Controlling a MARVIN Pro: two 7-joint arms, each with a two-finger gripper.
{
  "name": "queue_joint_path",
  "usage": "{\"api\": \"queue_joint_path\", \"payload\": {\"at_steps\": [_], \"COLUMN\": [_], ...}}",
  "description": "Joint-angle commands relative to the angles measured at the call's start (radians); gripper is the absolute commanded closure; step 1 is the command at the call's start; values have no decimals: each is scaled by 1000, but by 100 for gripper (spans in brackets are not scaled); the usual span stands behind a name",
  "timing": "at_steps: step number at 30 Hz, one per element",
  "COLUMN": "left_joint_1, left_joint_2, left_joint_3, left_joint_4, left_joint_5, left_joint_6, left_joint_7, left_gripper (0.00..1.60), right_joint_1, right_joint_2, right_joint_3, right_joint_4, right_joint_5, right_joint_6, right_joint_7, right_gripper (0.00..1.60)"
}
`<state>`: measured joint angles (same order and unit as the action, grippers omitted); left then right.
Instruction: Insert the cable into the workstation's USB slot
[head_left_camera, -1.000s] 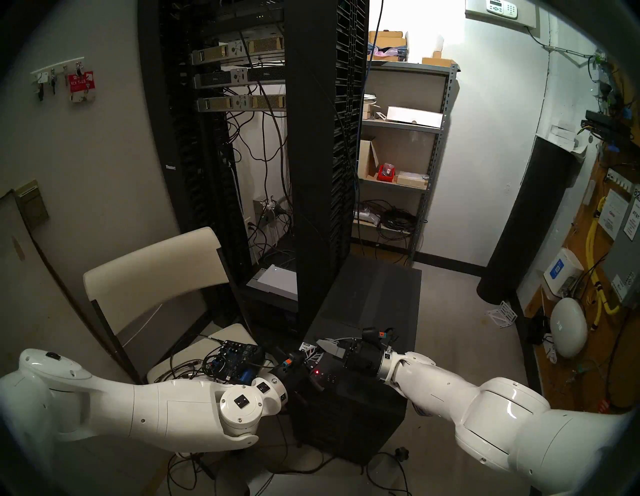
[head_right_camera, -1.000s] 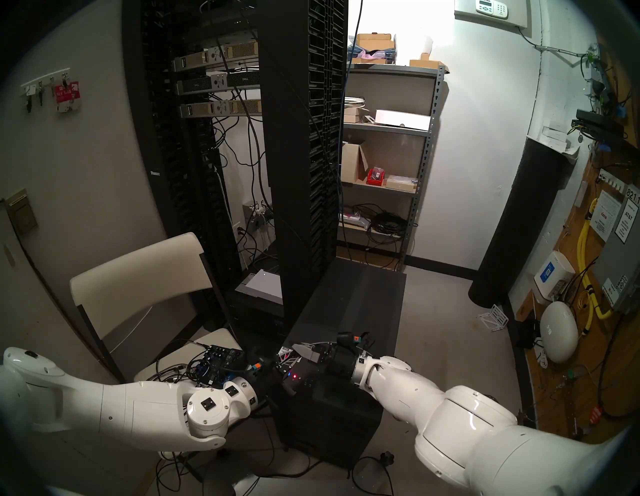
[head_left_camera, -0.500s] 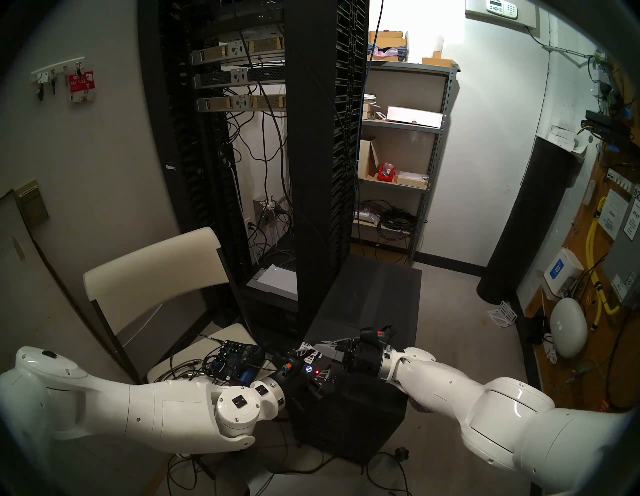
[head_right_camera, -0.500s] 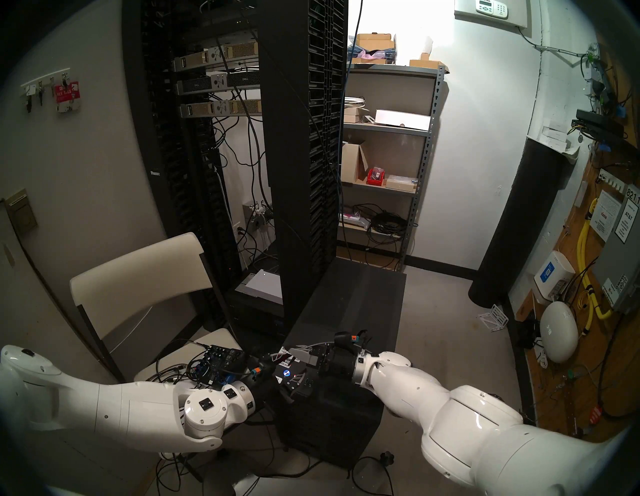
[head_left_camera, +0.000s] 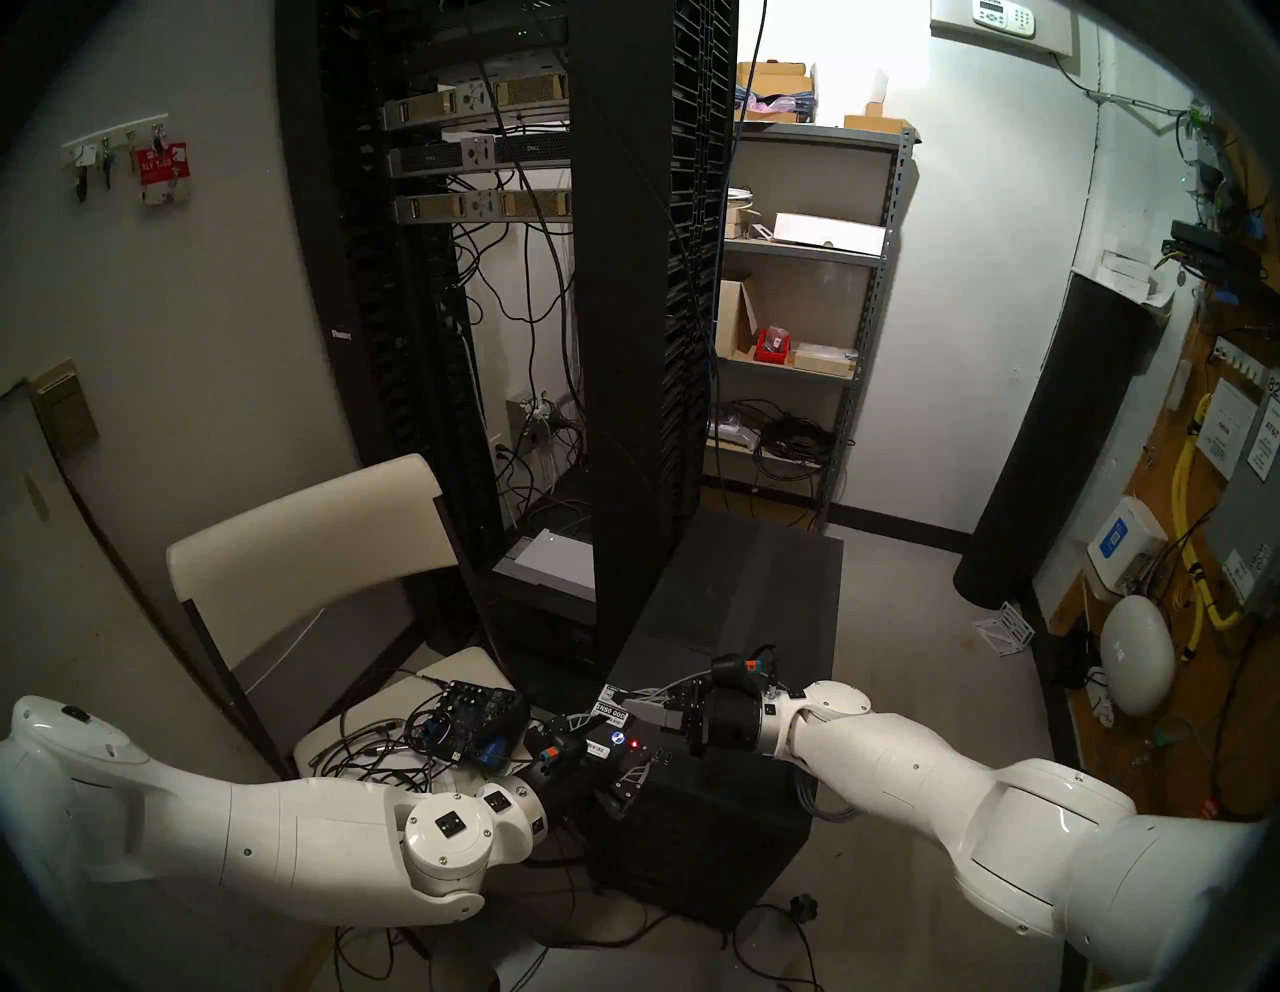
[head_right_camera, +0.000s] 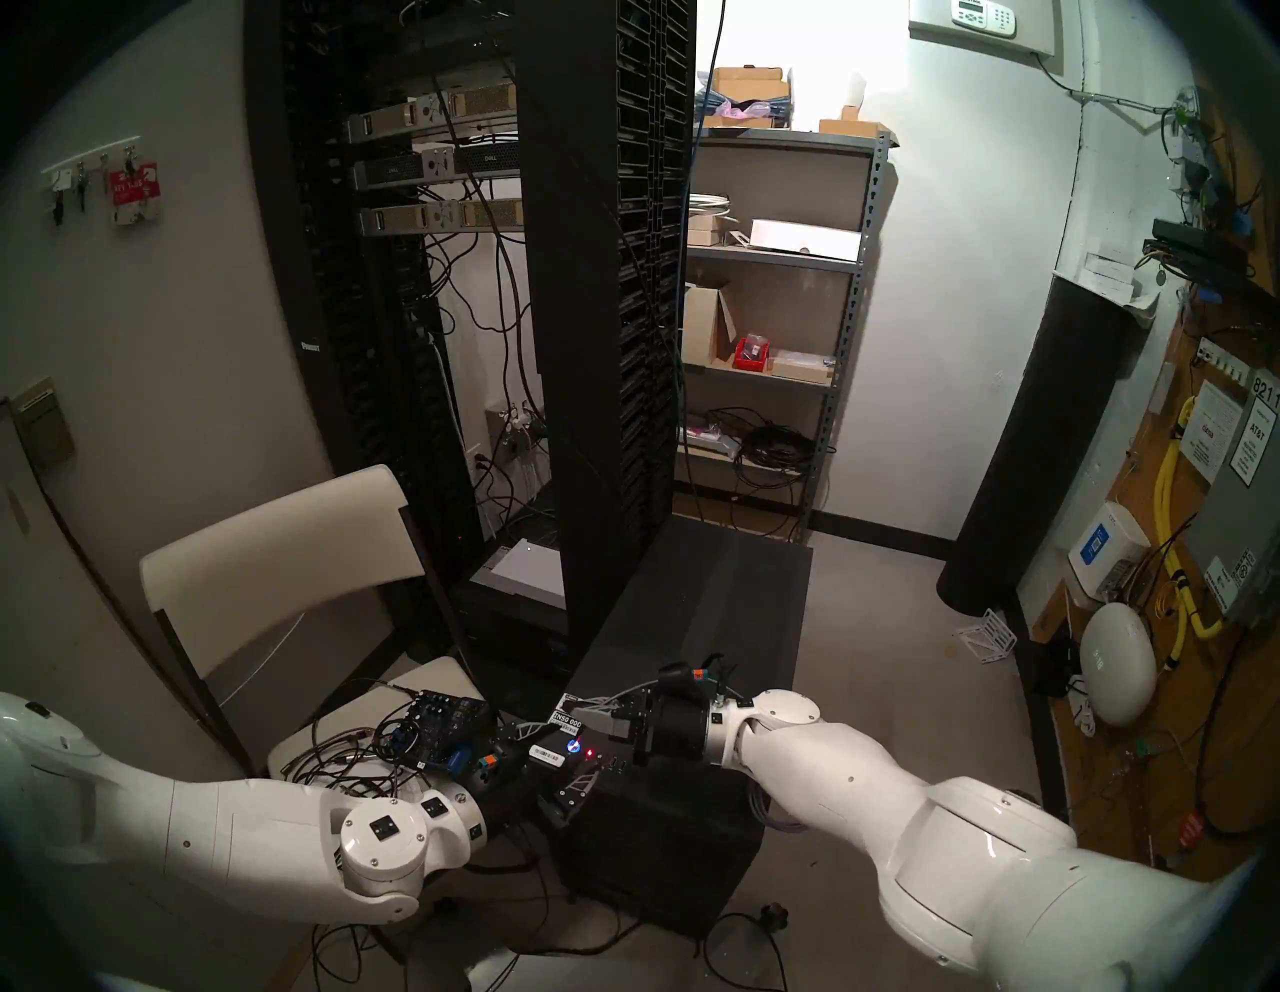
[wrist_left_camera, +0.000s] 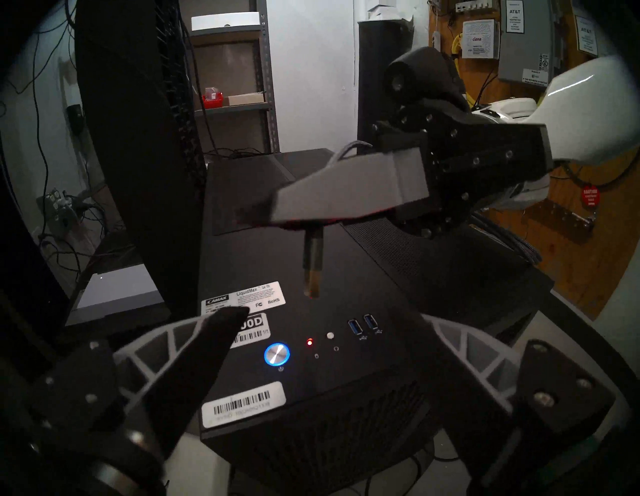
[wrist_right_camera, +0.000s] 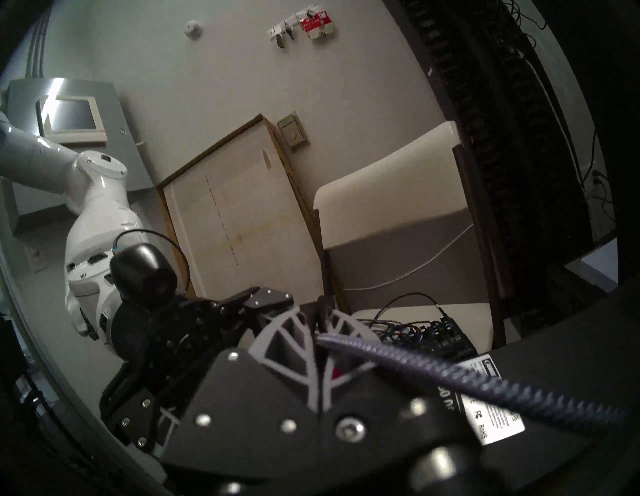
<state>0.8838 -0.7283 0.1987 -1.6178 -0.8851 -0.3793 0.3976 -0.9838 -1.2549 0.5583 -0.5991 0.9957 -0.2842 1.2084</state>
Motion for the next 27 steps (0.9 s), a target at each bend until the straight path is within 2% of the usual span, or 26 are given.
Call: {"api": "queue_joint_path", "payload": {"at_steps": [1,4,5,6,7,13,14,19,21,25,27], "left_joint_1": [-1,0,0,1,1,8,10,30,38,47,52], "left_joint_2": [18,20,22,25,27,37,38,41,41,38,35], "left_joint_3": [-12,-13,-13,-12,-12,-6,-6,-9,-12,-13,-13], "left_joint_4": [-22,-26,-28,-33,-37,-54,-54,-42,-35,-26,-22], "left_joint_5": [9,10,11,11,10,6,3,-8,-13,-27,-35], "left_joint_6": [-39,-43,-43,-43,-44,-42,-46,-80,-99,-115,-125], "left_joint_7": [8,10,10,11,9,10,10,27,32,32,29], "left_gripper": [11,11,11,13,12,14,8,4,6,6,6], "right_joint_1": [-9,-23,-16,-31,-27,-53,-56,-78,-81,-92,-101], "right_joint_2": [77,106,97,121,113,170,175,225,233,261,262], "right_joint_3": [-23,-29,-31,-29,-28,-33,-31,-30,-32,-48,-39], "right_joint_4": [-111,-167,-143,-194,-175,-277,-286,-361,-367,-422,-422], "right_joint_5": [-60,-84,-89,-92,-91,-126,-126,-161,-174,-240,-230], "right_joint_6": [-7,1,-6,7,1,13,15,17,10,10,6], "right_joint_7": [-103,-149,-138,-171,-158,-231,-234,-287,-291,-369,-362], "right_gripper": [160,160,160,160,160,160,160,160,160,160,160]}}
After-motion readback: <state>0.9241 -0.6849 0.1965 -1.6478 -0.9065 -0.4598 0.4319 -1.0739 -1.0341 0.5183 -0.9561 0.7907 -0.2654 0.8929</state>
